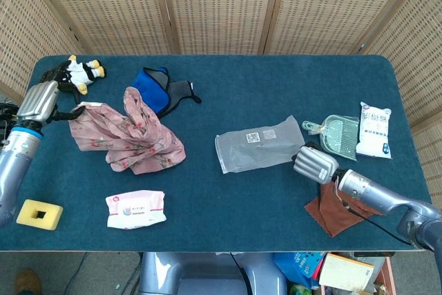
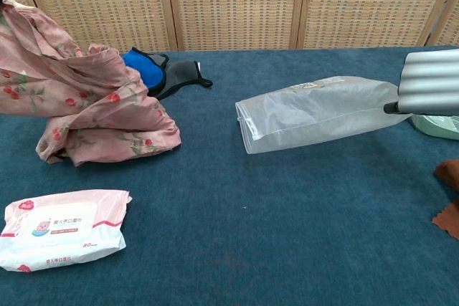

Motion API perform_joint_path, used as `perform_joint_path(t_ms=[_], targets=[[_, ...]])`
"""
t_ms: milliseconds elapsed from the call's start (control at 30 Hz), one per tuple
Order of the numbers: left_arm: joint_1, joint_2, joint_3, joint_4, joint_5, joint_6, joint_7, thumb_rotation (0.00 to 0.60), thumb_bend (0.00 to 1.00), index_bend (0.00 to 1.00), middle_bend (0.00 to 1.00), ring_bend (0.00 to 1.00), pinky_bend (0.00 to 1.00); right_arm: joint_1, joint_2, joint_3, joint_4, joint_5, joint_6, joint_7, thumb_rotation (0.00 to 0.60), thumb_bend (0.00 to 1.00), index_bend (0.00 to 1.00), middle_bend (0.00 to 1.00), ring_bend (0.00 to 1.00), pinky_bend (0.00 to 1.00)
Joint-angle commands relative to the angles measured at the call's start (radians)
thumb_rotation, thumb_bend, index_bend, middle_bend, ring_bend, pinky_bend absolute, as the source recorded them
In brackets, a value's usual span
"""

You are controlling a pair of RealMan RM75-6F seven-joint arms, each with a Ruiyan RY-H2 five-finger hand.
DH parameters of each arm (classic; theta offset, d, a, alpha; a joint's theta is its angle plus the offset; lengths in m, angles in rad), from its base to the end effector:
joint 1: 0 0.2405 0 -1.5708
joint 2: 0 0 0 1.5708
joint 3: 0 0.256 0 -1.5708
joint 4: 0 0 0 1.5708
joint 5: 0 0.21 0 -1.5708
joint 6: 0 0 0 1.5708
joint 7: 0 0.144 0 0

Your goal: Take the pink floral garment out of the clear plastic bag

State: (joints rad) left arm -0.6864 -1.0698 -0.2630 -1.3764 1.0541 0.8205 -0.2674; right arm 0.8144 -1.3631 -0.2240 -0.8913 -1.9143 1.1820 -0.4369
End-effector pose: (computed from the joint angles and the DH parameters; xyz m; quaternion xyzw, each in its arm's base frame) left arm -0.2405 0.4096 0.1899 -0.5807 -0.4767 -0.4210 0.5082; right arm -0.2452 -0.3624 0.0698 0.8796 0.2356 0.1506 0.3848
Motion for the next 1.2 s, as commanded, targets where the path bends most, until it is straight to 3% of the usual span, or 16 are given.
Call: perform_joint_path(t_ms=[33, 333, 400, 433, 467, 500, 533, 567, 633, 700, 767, 1000, 1200], targets=[[0.022, 0.01, 0.007, 0.042, 0.024, -0.008, -0.039, 0.6, 0.66, 0.67, 0.0, 0.0, 0.0, -0.007, -0.002, 0.002, 0.009, -0.002, 0.004, 0.003, 0.6, 1.0, 0.74, 0.88, 0.9, 1.0], [0.049, 0.005, 0.014, 0.143, 0.055, -0.027, -0.11, 0.6, 0.66, 0.67, 0.0, 0.0, 0.0, -0.026, -0.007, 0.011, 0.024, -0.007, 0.004, 0.0, 0.6, 1.0, 0.74, 0.87, 0.9, 1.0], [0.054, 0.004, 0.018, 0.155, 0.061, -0.031, -0.116, 0.6, 0.66, 0.67, 0.0, 0.0, 0.0, -0.029, -0.008, 0.013, 0.028, -0.009, 0.011, -0.001, 0.6, 1.0, 0.73, 0.85, 0.9, 1.0], [0.054, 0.004, 0.019, 0.157, 0.062, -0.032, -0.117, 0.6, 0.66, 0.66, 0.0, 0.0, 0.0, -0.03, -0.008, 0.014, 0.029, -0.01, 0.014, -0.001, 0.6, 0.98, 0.67, 0.79, 0.88, 0.98], [0.058, 0.004, 0.023, 0.161, 0.064, -0.037, -0.12, 0.6, 0.64, 0.56, 0.0, 0.0, 0.0, -0.036, -0.009, 0.017, 0.033, -0.009, 0.025, -0.002, 0.6, 0.89, 0.57, 0.7, 0.83, 0.89], [0.062, 0.005, 0.026, 0.162, 0.068, -0.041, -0.124, 0.6, 0.58, 0.43, 0.0, 0.0, 0.0, -0.043, -0.008, 0.022, 0.037, -0.006, 0.037, -0.005, 0.6, 0.68, 0.38, 0.56, 0.69, 0.7], [0.065, 0.007, 0.029, 0.161, 0.073, -0.042, -0.128, 0.6, 0.44, 0.23, 0.0, 0.0, 0.0, -0.054, -0.009, 0.031, 0.04, 0.004, 0.044, -0.015, 0.6, 0.5, 0.24, 0.43, 0.54, 0.52], [0.07, 0.011, 0.034, 0.158, 0.078, -0.044, -0.128, 0.6, 0.31, 0.08, 0.0, 0.0, 0.0, -0.066, -0.009, 0.043, 0.039, 0.021, 0.049, -0.033, 0.6, 0.22, 0.09, 0.24, 0.3, 0.25], [0.083, 0.025, 0.046, 0.145, 0.087, -0.039, -0.112, 0.6, 0.14, 0.0, 0.0, 0.0, 0.0, -0.108, -0.008, 0.08, 0.013, 0.075, 0.068, -0.078, 0.6, 0.01, 0.0, 0.04, 0.04, 0.02], [0.113, 0.034, 0.044, 0.121, 0.098, 0.028, -0.102, 0.6, 0.11, 0.0, 0.0, 0.0, 0.0, -0.155, 0.006, 0.115, -0.056, 0.136, 0.094, -0.083, 0.6, 0.0, 0.0, 0.0, 0.0, 0.0], [0.184, 0.056, 0.046, 0.062, 0.114, 0.176, -0.068, 0.6, 0.1, 0.0, 0.0, 0.0, 0.0, -0.219, 0.053, 0.144, -0.142, 0.174, 0.202, -0.03, 0.6, 0.0, 0.0, 0.0, 0.0, 0.0], [0.313, 0.092, 0.07, -0.075, 0.13, 0.4, 0.051, 0.6, 0.1, 0.0, 0.0, 0.0, 0.0, -0.348, 0.118, 0.198, -0.294, 0.264, 0.363, 0.109, 0.6, 0.0, 0.0, 0.0, 0.0, 0.0], [0.438, 0.048, 0.114, -0.158, 0.218, 0.627, 0.101, 0.6, 0.1, 0.0, 0.0, 0.0, 0.0, -0.474, 0.12, 0.223, -0.432, 0.347, 0.458, 0.215, 0.6, 0.0, 0.0, 0.0, 0.0, 0.0]])
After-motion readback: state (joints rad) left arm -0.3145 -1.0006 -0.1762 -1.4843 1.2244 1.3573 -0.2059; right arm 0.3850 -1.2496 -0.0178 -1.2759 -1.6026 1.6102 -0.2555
